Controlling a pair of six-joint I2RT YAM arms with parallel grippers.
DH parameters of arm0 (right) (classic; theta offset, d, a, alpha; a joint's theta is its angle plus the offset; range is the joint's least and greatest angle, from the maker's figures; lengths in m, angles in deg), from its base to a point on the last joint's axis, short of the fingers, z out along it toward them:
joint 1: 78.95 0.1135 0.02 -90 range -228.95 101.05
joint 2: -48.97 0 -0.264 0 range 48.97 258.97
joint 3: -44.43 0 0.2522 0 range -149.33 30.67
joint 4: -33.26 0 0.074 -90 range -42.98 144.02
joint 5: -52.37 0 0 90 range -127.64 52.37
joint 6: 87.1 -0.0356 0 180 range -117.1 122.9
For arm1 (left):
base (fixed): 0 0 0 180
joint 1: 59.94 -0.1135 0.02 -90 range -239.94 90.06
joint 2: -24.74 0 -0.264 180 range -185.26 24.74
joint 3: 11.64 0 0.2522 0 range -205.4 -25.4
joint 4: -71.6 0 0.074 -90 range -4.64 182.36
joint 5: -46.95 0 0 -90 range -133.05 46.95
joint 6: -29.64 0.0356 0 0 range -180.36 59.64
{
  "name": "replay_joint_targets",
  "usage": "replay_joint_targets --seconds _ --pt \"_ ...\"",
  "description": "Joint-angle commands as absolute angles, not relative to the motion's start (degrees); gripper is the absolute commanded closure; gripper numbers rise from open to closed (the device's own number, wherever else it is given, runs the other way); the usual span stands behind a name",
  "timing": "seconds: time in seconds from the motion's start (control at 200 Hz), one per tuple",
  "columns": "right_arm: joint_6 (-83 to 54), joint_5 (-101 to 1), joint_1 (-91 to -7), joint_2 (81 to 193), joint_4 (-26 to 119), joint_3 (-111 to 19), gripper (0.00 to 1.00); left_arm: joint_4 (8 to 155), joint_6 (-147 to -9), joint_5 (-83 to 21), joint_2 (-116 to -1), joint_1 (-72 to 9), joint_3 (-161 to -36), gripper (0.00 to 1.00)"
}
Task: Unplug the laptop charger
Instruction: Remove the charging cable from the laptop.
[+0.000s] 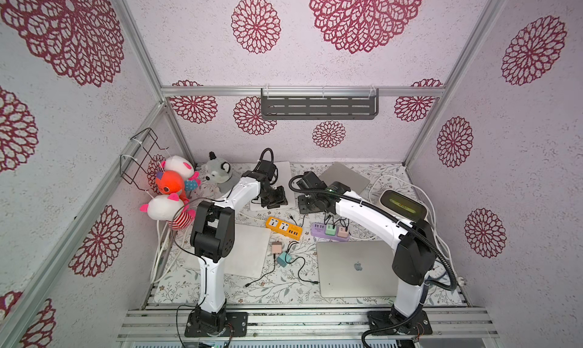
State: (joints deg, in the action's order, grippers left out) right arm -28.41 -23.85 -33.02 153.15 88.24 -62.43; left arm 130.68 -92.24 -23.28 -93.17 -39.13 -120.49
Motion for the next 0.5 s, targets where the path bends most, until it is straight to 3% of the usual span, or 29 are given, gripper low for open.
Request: replay_joint_targets --seconds 0.0,0.495 --pt "-32.88 -19.26 -32.21 145.91 89.13 -57.8 0.61 127.88 -94.37 -24.18 -89.92 -36.62 -118.15 0.58" --pt "-42.91 -15.71 -30.94 132.31 83.26 -36.08 0.55 122.45 -97.94 -24.95 -91.31 -27.8 -115.27 0.55"
